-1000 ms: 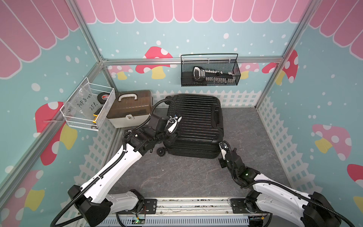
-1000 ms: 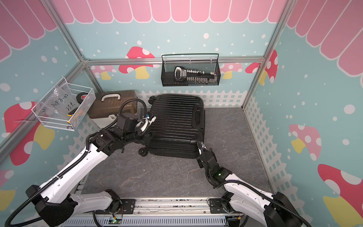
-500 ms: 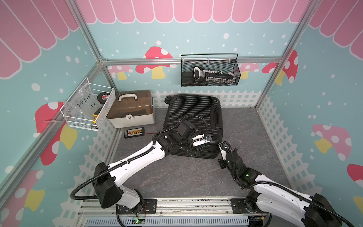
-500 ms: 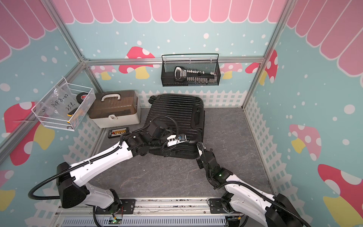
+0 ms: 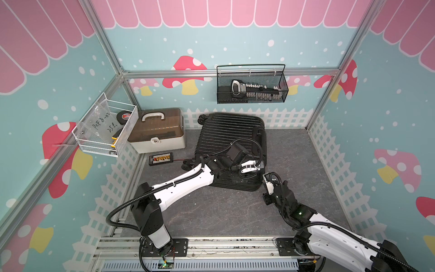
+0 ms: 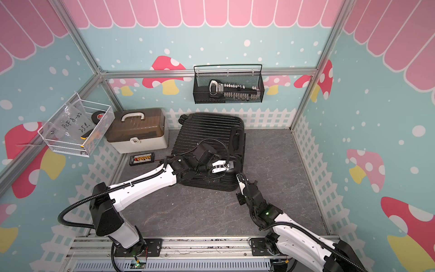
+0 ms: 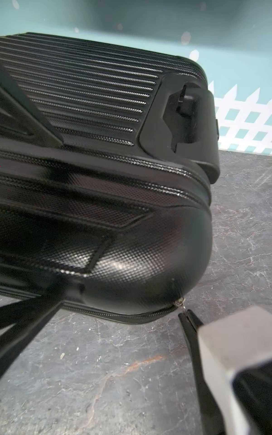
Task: Close the suitcase zippers
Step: Zip the zipper on the suitcase.
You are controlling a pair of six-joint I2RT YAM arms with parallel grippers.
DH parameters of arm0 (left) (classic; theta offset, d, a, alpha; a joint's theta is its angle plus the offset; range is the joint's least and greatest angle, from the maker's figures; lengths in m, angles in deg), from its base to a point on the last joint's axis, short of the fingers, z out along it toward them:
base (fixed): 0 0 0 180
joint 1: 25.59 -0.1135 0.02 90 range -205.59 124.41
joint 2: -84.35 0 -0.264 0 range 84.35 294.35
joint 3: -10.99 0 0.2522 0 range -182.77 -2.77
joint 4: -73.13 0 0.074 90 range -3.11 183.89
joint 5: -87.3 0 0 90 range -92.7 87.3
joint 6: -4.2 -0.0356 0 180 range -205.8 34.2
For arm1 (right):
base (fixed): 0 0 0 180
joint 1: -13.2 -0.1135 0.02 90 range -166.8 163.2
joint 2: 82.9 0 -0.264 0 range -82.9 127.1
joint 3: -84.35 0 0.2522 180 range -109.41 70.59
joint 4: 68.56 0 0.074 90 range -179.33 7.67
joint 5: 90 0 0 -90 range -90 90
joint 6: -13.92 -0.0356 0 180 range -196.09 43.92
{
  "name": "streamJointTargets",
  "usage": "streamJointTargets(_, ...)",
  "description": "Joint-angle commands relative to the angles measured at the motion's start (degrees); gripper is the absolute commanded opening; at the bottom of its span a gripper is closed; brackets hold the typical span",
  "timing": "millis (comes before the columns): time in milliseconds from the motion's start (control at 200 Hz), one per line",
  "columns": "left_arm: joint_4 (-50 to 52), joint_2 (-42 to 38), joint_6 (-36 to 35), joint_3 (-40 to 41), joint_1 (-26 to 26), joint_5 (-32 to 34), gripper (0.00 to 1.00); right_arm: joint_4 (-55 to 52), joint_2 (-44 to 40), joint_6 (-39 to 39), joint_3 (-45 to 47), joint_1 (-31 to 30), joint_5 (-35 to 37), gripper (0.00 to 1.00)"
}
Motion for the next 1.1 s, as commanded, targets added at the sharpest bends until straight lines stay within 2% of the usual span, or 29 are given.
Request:
streamJointTargets(0, -6.41, 3.12, -0.58, -1.54, -1.21, 8.73, 0.97, -1.34, -2.10, -2.40, 0.54, -0.11, -3.99, 0.00)
streamJointTargets(165, -9.36, 4.95, 2.09, -3.20, -1.95, 10.58, 0.97, 1.13, -2.59, -2.97, 1.46, -0.10, -12.19, 0.00)
streamJointTargets(355, -11.15, 6.99, 3.80, -4.54, -2.71, 12.15, 0.97, 1.44, -4.84, -2.05, 1.42, -0.12, -17.39, 0.00)
streamJointTargets(496, -12.60, 7.82, 4.71, -4.88, -3.06, 15.68, 0.97, 1.00, -6.31, -1.68, 1.28, -0.09, -20.02, 0.00)
streamJointTargets(786, -12.51, 7.55, 7.94, -3.58, -3.23, 9.10, 0.96, 8.95, 0.62, -1.54, 1.51, -0.14, -27.33, 0.00)
streamJointTargets(871, -12.17, 7.32, 8.87, -3.50, -3.23, 6.86, 0.96, 9.32, 1.73, -1.86, 1.28, -0.15, -25.99, 0.00)
streamJointTargets(956, -10.28, 5.91, 11.11, -4.33, -3.23, 3.20, 0.96, 8.08, 1.84, -2.29, 1.29, -0.16, -21.17, 0.00)
streamJointTargets(1096, -9.49, 0.23, 18.09, -5.15, -3.13, -3.31, 0.97, 6.18, 1.93, -2.99, 1.28, -0.09, -15.22, 0.00)
